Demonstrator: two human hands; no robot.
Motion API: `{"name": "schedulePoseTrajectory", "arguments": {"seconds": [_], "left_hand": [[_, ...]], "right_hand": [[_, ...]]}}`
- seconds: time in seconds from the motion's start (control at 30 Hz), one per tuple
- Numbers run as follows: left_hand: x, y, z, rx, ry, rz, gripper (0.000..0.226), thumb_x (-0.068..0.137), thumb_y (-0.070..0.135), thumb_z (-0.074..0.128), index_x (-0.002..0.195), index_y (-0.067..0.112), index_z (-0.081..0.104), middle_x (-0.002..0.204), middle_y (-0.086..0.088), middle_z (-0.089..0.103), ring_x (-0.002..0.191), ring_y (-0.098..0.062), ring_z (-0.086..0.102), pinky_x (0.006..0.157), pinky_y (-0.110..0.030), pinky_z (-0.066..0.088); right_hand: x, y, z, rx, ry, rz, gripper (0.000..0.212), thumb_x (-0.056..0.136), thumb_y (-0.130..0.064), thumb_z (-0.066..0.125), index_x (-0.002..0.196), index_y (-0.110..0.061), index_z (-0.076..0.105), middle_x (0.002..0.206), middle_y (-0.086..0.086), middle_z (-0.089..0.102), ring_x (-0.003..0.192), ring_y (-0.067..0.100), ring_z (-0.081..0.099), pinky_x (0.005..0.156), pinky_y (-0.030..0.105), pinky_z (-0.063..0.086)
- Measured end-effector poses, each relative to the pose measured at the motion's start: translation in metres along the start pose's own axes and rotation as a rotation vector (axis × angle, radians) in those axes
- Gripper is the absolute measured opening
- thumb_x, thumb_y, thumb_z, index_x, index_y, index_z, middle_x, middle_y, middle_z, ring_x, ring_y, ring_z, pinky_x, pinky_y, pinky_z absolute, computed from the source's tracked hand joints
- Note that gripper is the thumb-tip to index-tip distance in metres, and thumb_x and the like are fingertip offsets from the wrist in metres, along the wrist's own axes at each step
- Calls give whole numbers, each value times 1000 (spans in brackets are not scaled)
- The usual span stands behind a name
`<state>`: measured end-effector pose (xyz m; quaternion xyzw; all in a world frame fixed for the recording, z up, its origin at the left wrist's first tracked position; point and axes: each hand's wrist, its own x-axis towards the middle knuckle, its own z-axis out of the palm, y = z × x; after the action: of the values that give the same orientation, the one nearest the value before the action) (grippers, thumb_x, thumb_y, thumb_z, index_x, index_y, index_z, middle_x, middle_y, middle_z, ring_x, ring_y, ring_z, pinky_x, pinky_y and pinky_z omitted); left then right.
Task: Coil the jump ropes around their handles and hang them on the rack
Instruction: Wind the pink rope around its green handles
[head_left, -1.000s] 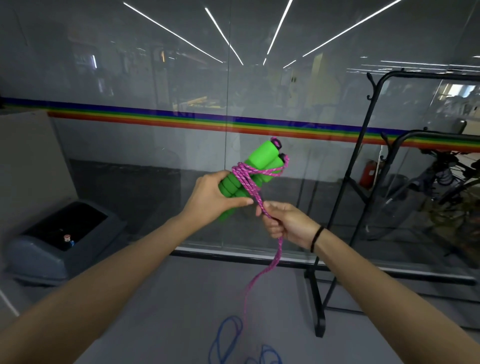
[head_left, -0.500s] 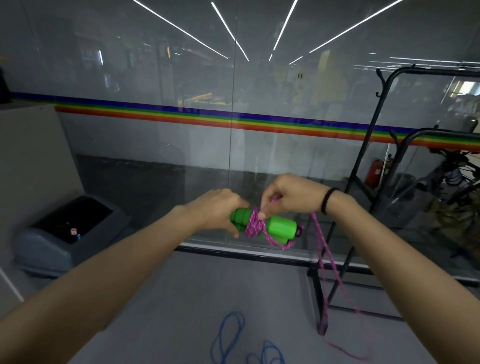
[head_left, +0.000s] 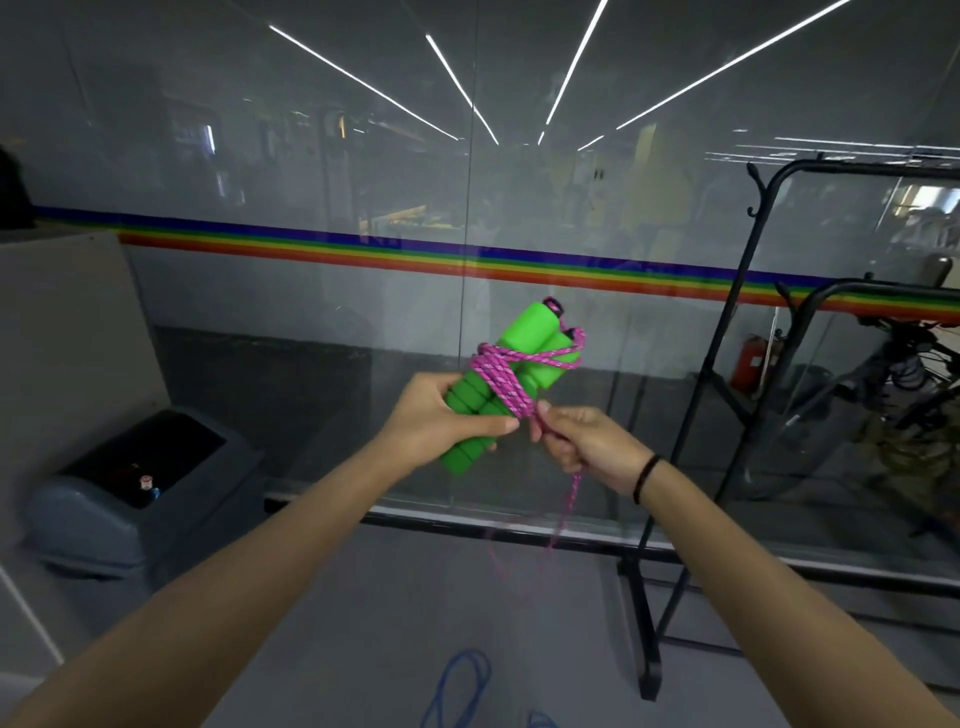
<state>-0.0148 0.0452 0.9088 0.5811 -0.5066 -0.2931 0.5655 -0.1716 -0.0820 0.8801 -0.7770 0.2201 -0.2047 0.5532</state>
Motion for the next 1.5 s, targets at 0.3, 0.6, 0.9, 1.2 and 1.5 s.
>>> {"name": "schedulePoseTrajectory", "arguments": {"seconds": [0.3, 0.6, 0.9, 1.2, 1.5], "left_hand": [[9, -21, -4, 875, 122, -29, 36, 60, 44, 82, 64, 23, 54, 69, 1, 62, 74, -21, 64, 61, -25, 40], [-8, -10, 33, 1334, -416, 172, 40, 72, 39, 71, 99, 11, 64, 101, -12, 66, 94, -30, 61, 70, -32, 38], [-14, -2, 20, 553, -317, 354, 25, 59, 27, 86, 73, 18, 68, 53, 18, 59, 50, 4, 50, 53, -11, 36], [5, -15, 1, 167, 155, -31, 21, 61, 28, 85, 66, 12, 72, 66, -7, 73, 57, -14, 69, 64, -29, 58], [-4, -27, 4, 1167, -203, 17, 59, 77, 48, 67, 115, 10, 43, 114, -13, 61, 105, -33, 59, 76, -34, 42]], "right_hand": [[-22, -43, 12, -1025, -168, -51, 27, 94, -31, 45, 88, -16, 66, 69, -7, 50, 67, 9, 46, 63, 23, 34], [-18, -77, 21, -1147, -393, -186, 21, 79, -38, 66, 86, -20, 72, 80, 0, 70, 67, 5, 54, 67, 23, 42], [-17, -29, -27, 57, -108, 39, 12, 72, -9, 63, 72, -11, 74, 50, -7, 67, 45, 2, 60, 47, 13, 48], [-36, 0, -1, -505, 40, 25, 39, 96, -32, 41, 59, -21, 46, 49, -8, 42, 41, 0, 37, 48, 18, 32], [-59, -62, 26, -1590, -148, -189, 28, 95, -28, 36, 109, -14, 56, 113, 14, 63, 104, 34, 59, 81, 38, 44]]}}
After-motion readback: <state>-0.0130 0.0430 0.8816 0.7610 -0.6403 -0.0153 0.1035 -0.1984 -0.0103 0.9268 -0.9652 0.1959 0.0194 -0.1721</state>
